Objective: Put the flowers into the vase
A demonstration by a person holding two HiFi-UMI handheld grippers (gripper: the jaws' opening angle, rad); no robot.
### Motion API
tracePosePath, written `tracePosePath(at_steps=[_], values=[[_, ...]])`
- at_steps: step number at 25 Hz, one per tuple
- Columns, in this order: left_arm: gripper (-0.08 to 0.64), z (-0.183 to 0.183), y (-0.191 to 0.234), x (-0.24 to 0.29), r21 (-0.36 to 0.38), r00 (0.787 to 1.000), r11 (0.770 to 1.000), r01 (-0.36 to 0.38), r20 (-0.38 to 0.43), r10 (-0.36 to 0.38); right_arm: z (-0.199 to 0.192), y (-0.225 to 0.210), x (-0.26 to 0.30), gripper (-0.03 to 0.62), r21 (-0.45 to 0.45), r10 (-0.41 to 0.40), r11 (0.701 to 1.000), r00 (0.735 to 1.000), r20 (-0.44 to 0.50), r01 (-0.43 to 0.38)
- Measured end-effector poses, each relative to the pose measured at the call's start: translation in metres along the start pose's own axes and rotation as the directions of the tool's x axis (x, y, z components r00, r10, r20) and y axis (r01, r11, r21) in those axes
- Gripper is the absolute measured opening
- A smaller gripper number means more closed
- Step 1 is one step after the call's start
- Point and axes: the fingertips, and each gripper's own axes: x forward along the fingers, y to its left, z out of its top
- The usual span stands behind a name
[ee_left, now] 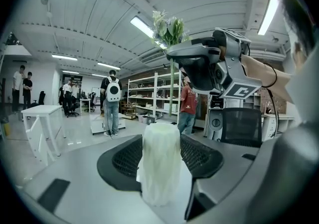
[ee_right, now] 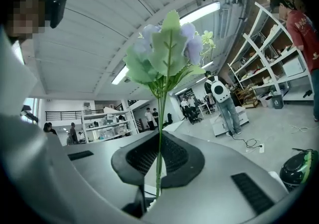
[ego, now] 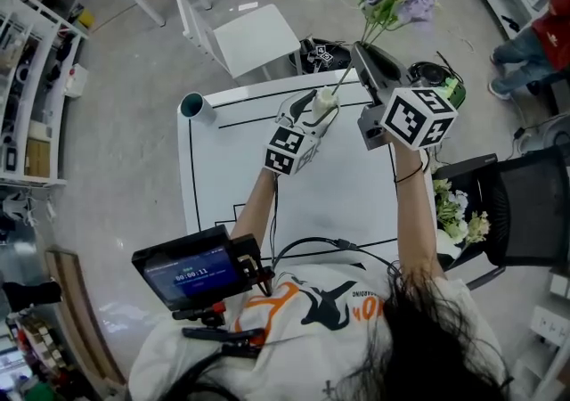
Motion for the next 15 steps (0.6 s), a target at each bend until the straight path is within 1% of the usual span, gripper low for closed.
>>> tracePosePath(at_steps=[2, 6, 15], values=[[0.245, 0.001, 0.0, 0.001, 0.003, 1.0, 1.0, 0.001, 0.002, -0.001, -0.002, 0.006, 0.007, 0.018, -0.032, 0.02, 0.999, 1.0, -0.001, -0.02], [0.245, 0.0, -0.002, 0.001, 0.004, 1.0, 1.0, 0.003, 0.002, -0.003, -0.02, 0.012, 0.013, 0.018, -0.089, 0.035, 0.995, 0.999, -0.038, -0.039], [0.245, 0.002, -0.001, 0.001, -0.002, 1.0, 1.0, -0.001, 0.017, 0.001, -0.058, 0.01, 0.012, 0.018, -0.121, 0.029, 0.992, 0.993, -0.111, -0.042]])
